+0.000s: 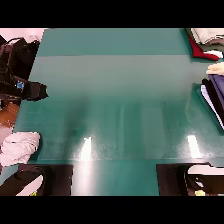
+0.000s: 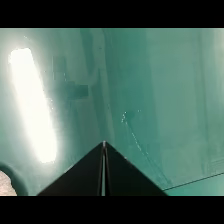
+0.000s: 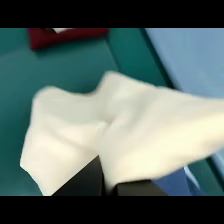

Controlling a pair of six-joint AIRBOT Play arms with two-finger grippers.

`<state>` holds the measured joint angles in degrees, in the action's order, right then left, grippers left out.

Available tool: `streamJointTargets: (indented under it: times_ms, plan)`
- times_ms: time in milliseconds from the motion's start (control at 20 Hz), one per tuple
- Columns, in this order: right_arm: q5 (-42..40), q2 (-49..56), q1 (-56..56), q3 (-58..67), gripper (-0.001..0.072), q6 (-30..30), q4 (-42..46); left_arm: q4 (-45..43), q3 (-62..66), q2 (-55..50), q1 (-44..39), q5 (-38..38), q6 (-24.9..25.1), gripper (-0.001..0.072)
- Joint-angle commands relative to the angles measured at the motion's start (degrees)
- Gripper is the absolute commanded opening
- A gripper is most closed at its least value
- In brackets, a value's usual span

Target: Fold the shirts.

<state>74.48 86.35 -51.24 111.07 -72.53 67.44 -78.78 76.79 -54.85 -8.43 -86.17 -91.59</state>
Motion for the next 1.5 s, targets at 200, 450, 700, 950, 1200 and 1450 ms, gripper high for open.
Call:
streamJointTargets:
  times_ms: [200,450,700,950,1200,1450]
  plan:
    - [18.38,-0.17,-9.29,-0.07,0.0016,-14.82,9.14,-0.02,-0.02,-0.02,0.00,0.02,1.62,0.0032]
    - [22.38,-0.15,-10.19,-0.11,0.0464,-15.45,9.09,-0.02,-0.02,-0.02,0.00,0.00,1.62,0.0032]
    - [26.23,-0.59,-9.49,-0.11,0.0461,-17.66,6.56,-0.02,-0.02,-0.02,0.00,0.39,1.57,0.0033]
    - [23.45,-4.48,-2.97,-0.11,0.0442,-17.90,-6.25,-0.02,-0.02,-0.02,0.00,1.25,1.55,0.0032]
    - [21.51,-9.38,9.05,-0.11,0.0015,-17.84,-13.86,-0.02,-0.02,-0.02,0.00,5.53,1.55,0.0033]
    - [19.19,-12.98,22.36,-0.11,0.0015,-17.79,-13.44,-0.02,-0.02,-0.02,0.00,7.82,1.55,0.0033]
